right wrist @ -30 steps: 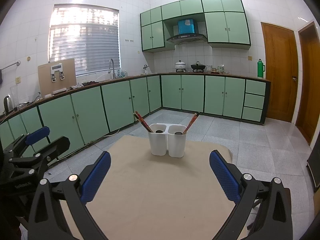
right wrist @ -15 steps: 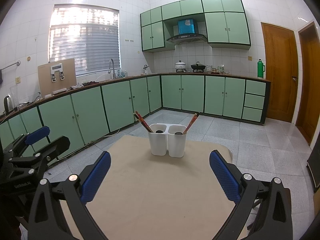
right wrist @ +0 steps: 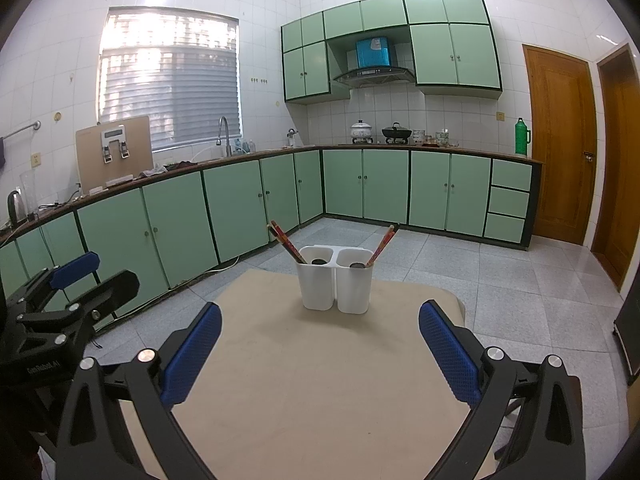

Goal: Organize utensils

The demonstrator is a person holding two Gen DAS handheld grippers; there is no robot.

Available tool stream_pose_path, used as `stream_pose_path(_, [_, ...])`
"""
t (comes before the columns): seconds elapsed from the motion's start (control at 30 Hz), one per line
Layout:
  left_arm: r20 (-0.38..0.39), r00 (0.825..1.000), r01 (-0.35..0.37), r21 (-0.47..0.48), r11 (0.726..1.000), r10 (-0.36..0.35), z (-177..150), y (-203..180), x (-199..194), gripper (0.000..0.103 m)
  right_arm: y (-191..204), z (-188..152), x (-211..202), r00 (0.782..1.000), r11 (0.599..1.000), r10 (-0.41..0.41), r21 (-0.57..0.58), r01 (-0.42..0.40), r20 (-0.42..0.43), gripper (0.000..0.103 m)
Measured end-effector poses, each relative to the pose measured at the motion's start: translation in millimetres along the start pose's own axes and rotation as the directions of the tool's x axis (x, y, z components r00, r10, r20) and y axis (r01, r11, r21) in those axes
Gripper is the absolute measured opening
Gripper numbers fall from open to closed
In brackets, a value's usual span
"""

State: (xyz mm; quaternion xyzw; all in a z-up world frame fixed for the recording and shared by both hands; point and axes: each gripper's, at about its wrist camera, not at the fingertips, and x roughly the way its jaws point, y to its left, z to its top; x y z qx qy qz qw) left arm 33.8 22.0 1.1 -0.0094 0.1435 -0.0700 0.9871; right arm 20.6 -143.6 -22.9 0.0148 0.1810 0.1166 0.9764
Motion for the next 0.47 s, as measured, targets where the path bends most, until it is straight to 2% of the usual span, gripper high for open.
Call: stream_pose_path(0.47, [-0.005, 1.000, -0.002, 0.002, 1.000, 0.002, 0.3, -2.0, 0.2, 0.097, -0.2, -0.4, 0.2, 1.000, 1.000, -0.001, 0.000, 0.001, -0.001, 0.097])
